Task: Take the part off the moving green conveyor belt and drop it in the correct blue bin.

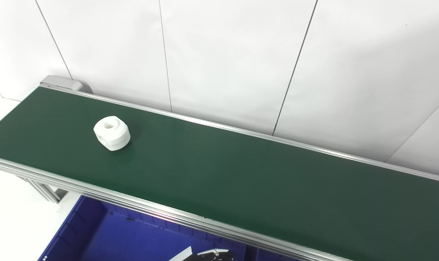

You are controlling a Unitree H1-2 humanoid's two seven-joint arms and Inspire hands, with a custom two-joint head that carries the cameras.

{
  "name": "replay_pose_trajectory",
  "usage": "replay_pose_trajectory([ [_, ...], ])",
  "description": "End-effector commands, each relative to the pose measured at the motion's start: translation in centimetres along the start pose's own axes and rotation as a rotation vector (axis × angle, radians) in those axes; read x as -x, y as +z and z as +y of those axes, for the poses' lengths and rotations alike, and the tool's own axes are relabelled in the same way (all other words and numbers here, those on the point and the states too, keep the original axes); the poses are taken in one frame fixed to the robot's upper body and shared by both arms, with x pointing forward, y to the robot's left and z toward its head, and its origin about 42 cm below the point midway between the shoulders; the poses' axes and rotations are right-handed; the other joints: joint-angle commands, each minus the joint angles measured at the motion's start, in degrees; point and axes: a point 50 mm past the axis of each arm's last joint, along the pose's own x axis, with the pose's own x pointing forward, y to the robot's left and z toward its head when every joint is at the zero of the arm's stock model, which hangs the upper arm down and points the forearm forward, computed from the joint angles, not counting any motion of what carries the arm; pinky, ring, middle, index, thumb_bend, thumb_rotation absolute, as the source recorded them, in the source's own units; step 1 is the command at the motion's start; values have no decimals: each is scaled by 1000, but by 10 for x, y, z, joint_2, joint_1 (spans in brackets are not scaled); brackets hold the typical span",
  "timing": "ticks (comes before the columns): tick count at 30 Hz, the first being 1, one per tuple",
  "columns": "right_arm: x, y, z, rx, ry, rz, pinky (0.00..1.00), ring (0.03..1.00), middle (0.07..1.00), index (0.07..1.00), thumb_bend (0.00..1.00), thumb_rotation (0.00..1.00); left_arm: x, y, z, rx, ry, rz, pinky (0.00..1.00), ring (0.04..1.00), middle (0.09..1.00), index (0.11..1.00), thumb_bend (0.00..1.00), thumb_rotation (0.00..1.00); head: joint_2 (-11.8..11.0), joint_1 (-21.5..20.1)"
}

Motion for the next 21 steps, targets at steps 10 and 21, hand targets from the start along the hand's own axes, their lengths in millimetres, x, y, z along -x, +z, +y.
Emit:
replay_pose_trajectory([
  [10, -9, 4, 1, -9, -18, -52, 795, 837, 859, 894, 896, 305, -3, 15, 11, 0, 55, -89, 742, 812, 850, 839, 913, 291, -8, -8],
  [21, -10, 11, 6, -2, -22, -76, 743, 821, 849, 877, 893, 301, 25, 113, 53, -62, 180, -425, 674, 755, 802, 795, 935, 219, 27, -55],
])
